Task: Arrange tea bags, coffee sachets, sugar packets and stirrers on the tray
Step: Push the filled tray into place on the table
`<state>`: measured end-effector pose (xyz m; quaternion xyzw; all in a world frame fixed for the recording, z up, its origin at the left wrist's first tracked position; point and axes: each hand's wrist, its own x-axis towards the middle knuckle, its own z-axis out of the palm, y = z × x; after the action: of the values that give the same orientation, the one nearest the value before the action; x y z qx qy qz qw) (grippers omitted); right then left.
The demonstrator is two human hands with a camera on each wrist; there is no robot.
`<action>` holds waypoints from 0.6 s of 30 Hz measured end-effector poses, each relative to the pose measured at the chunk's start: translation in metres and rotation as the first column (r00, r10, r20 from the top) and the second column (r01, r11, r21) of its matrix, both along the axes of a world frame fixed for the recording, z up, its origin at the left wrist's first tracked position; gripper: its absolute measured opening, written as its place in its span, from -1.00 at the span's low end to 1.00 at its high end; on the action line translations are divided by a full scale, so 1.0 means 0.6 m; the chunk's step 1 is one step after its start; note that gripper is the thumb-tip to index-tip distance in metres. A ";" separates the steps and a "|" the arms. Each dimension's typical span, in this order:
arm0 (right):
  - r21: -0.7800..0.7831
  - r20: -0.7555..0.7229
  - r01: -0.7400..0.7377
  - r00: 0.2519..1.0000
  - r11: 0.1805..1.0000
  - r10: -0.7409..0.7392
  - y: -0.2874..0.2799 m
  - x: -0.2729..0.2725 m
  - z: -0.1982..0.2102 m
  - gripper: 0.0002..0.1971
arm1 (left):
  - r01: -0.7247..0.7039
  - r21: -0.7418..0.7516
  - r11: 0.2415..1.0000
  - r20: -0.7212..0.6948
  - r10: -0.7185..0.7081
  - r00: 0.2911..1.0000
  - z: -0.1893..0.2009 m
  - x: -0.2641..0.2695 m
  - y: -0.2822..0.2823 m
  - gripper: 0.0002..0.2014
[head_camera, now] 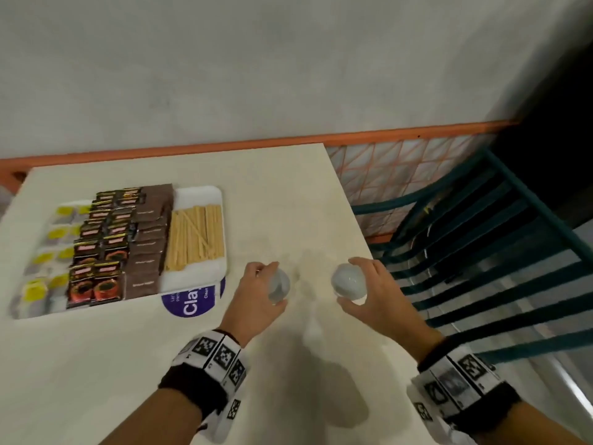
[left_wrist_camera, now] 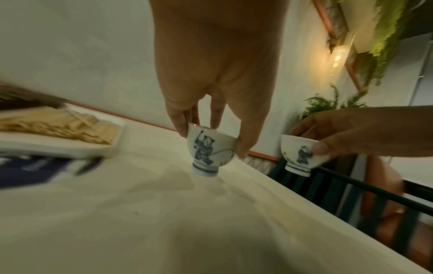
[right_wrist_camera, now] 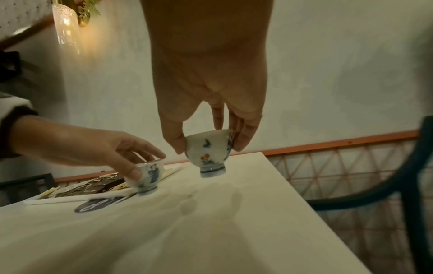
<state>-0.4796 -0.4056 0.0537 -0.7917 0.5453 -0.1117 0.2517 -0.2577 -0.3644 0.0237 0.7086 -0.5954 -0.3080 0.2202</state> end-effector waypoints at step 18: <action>0.200 0.082 -0.257 0.966 0.945 0.246 -0.277 0.365 -0.062 -0.21 | -0.232 -0.214 0.949 -0.119 0.211 0.970 -0.070 0.122 -0.099 -0.24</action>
<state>-0.2605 -0.5716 0.0165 -0.8206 0.4412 -0.0431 0.3607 -0.1846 -0.4236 -0.0181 0.7259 -0.5322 -0.2444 0.3606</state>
